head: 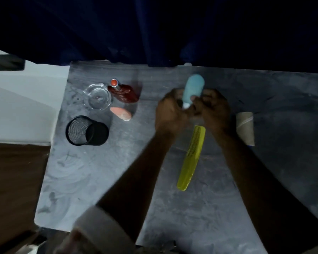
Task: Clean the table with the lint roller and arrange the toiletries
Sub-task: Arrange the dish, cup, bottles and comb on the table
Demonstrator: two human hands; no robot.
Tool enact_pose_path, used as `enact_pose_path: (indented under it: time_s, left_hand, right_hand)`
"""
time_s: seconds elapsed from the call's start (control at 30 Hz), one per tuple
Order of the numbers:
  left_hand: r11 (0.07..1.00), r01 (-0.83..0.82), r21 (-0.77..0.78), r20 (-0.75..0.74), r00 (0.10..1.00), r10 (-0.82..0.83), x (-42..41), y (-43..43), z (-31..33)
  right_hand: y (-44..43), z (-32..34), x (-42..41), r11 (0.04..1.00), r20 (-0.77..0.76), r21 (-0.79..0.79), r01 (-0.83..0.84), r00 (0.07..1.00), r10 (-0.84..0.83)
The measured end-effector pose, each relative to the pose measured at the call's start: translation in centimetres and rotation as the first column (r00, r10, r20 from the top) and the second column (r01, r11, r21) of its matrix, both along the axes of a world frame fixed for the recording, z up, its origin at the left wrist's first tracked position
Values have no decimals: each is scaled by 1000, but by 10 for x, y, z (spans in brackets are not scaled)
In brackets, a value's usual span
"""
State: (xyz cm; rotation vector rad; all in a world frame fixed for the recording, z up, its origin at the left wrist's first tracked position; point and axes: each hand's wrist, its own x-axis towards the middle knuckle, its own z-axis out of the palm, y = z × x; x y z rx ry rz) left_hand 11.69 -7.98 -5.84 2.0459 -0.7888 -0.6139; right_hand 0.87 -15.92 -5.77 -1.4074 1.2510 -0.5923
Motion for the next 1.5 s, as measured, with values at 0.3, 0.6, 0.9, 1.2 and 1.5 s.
enact_pose_path:
  time_s: [0.3, 0.6, 0.9, 1.2, 1.5]
  left_hand:
    - [948, -314, -44, -152, 940, 305, -31, 160, -2]
    - [894, -401, -201, -130, 915, 381, 28, 186, -16]
    - [894, -396, -210, -235, 908, 347, 42, 187, -26]
    - [913, -359, -194, -232, 921, 313, 43, 191, -22]
    - [932, -319, -173, -195, 939, 285, 46, 194, -20]
  right_hand:
    - [119, 15, 7, 850, -194, -133, -510, 854, 483]
    - [162, 2, 87, 713, -303, -376, -592, 806, 509]
    - [171, -10, 102, 701, -342, -452, -552, 832, 436]
    - [176, -14, 99, 706, -364, -442, -553, 830, 422]
    - [177, -15, 98, 713, -339, -448, -540, 840, 423]
